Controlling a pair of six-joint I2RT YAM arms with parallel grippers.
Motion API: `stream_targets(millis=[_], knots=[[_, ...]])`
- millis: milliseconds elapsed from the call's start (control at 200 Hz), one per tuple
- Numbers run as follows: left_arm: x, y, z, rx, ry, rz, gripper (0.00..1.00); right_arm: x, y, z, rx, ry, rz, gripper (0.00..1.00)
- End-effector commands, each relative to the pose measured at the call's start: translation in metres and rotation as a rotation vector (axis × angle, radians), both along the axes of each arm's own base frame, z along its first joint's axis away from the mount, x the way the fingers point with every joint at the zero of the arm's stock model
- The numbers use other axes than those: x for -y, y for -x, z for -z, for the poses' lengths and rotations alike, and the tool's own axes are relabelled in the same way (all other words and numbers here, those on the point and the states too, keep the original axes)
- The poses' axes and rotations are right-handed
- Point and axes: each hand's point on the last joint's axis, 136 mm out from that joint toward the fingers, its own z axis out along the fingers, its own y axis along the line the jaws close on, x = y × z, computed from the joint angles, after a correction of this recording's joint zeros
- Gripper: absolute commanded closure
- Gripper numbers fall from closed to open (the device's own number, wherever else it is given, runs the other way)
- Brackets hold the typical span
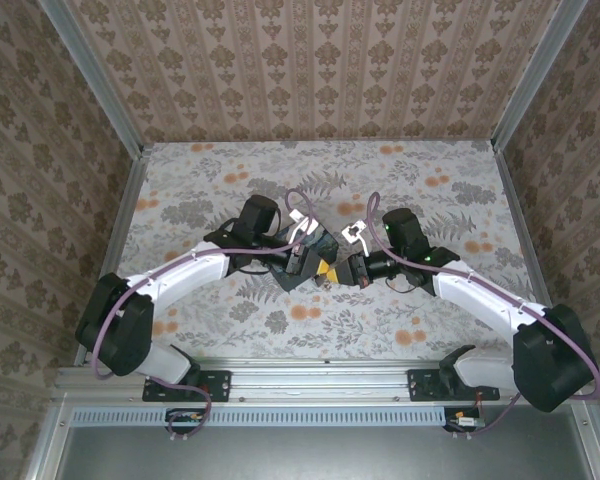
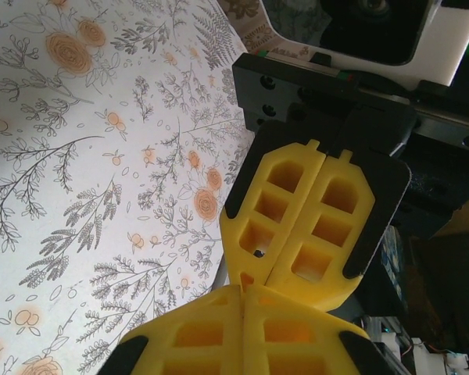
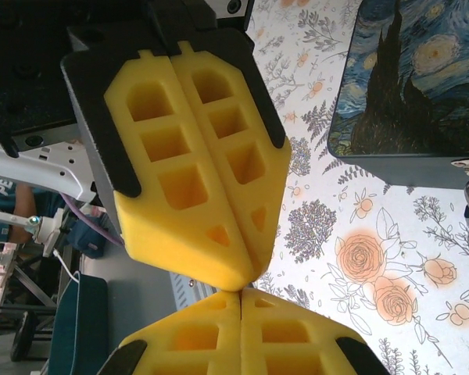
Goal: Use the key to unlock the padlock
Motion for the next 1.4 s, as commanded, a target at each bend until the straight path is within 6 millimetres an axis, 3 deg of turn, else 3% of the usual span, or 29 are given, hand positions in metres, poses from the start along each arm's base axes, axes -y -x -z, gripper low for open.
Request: stream_targets(millis=[0, 90, 205, 280, 510, 650, 835, 1155, 1395], knots=[[-0.002, 0.012, -0.015, 0.02, 0.051, 0.048, 1.0, -0.004, -0.009, -0.008, 0.047, -0.017, 0.007, 1.0], [-0.004, 0.003, -0.013, 0.026, 0.039, 0.003, 1.0, -0.002, -0.012, -0.005, 0.043, -0.001, 0.031, 1.0], [-0.012, -0.028, -0.012, -0.008, 0.032, -0.137, 1.0, 0.007, -0.019, 0.001, 0.034, 0.024, 0.102, 0.75], [-0.018, -0.048, -0.02, -0.033, 0.072, -0.226, 1.0, 0.011, -0.026, 0.002, 0.046, 0.009, 0.166, 0.67], [-0.023, -0.075, -0.031, -0.073, 0.106, -0.384, 1.0, 0.017, -0.077, -0.026, 0.032, -0.16, 0.493, 0.66], [-0.023, -0.085, -0.035, -0.076, 0.134, -0.443, 1.0, 0.011, -0.089, -0.042, 0.03, -0.228, 0.566, 0.66], [-0.023, -0.092, -0.033, -0.092, 0.144, -0.479, 1.0, 0.008, -0.092, -0.048, -0.013, -0.249, 0.575, 0.66], [-0.022, -0.098, -0.033, -0.112, 0.167, -0.504, 1.0, 0.001, -0.094, -0.037, -0.074, -0.266, 0.562, 0.65], [-0.022, -0.097, -0.032, -0.114, 0.157, -0.503, 1.0, -0.006, -0.097, -0.046, -0.077, -0.334, 0.539, 0.69]])
